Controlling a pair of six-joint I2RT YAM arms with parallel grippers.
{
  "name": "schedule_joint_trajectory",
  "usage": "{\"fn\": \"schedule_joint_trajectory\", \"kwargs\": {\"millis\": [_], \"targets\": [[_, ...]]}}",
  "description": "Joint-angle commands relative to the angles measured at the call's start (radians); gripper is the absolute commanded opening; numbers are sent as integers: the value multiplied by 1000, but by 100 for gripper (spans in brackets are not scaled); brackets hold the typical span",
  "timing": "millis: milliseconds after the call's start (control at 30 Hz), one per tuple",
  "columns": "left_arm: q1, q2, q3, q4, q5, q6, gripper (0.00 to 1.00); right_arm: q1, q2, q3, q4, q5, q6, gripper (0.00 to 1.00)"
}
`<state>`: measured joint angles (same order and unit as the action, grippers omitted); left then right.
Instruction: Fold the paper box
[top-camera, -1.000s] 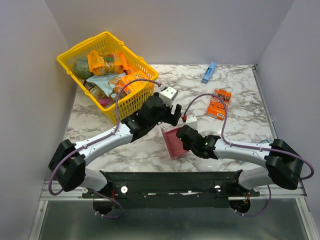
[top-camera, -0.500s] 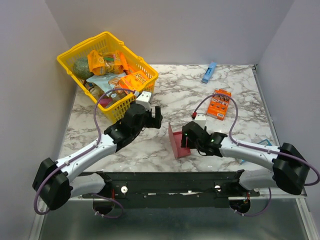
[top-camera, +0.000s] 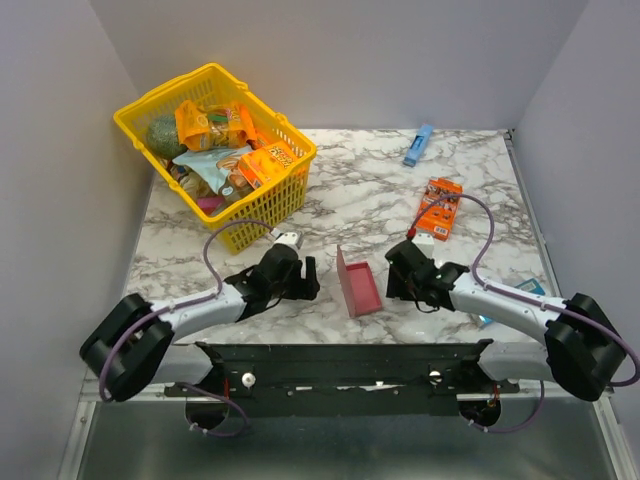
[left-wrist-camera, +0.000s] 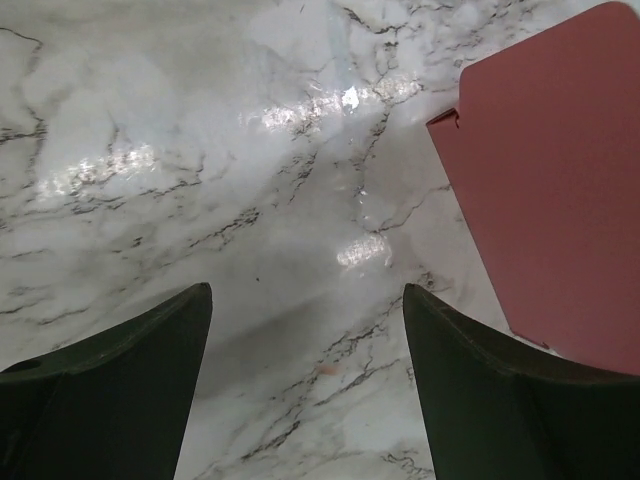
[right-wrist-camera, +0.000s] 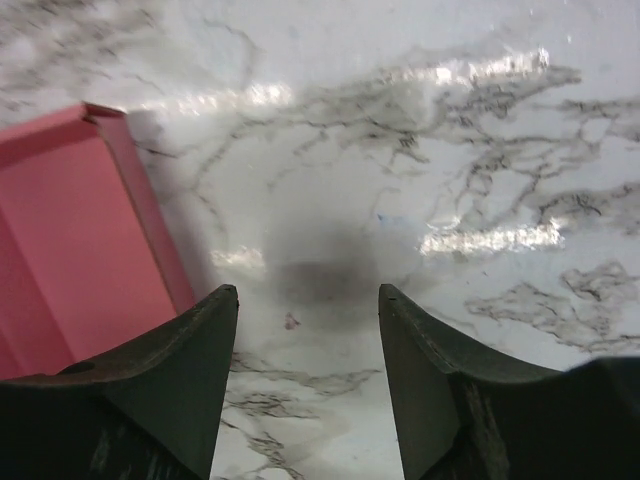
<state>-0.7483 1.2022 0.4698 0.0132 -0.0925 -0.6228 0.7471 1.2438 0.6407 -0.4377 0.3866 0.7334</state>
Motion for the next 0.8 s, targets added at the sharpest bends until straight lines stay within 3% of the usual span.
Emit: {"fn": "schedule_joint_trajectory", "kwargs": {"millis": [0,200,400,533,700,767], "targets": [[-6,189,81,159,60,9,85,9,-3,-56,-35,-63,26,66],[-5,453,228,293,80,84,85,104,51,-78,57,-186,69,66],[-5,574,314,562,318,144,83,282,54,-24,128,-199,78,68],[-5,550,415,467,324,279,83,288,-49,-29,120,-169,77,71],[58,447,493,236,179,334,86,276,-170,20,4,-80,-3,79],[86,369,483,183,136,345,87,215,-220,21,-6,-97,-37,80]]}}
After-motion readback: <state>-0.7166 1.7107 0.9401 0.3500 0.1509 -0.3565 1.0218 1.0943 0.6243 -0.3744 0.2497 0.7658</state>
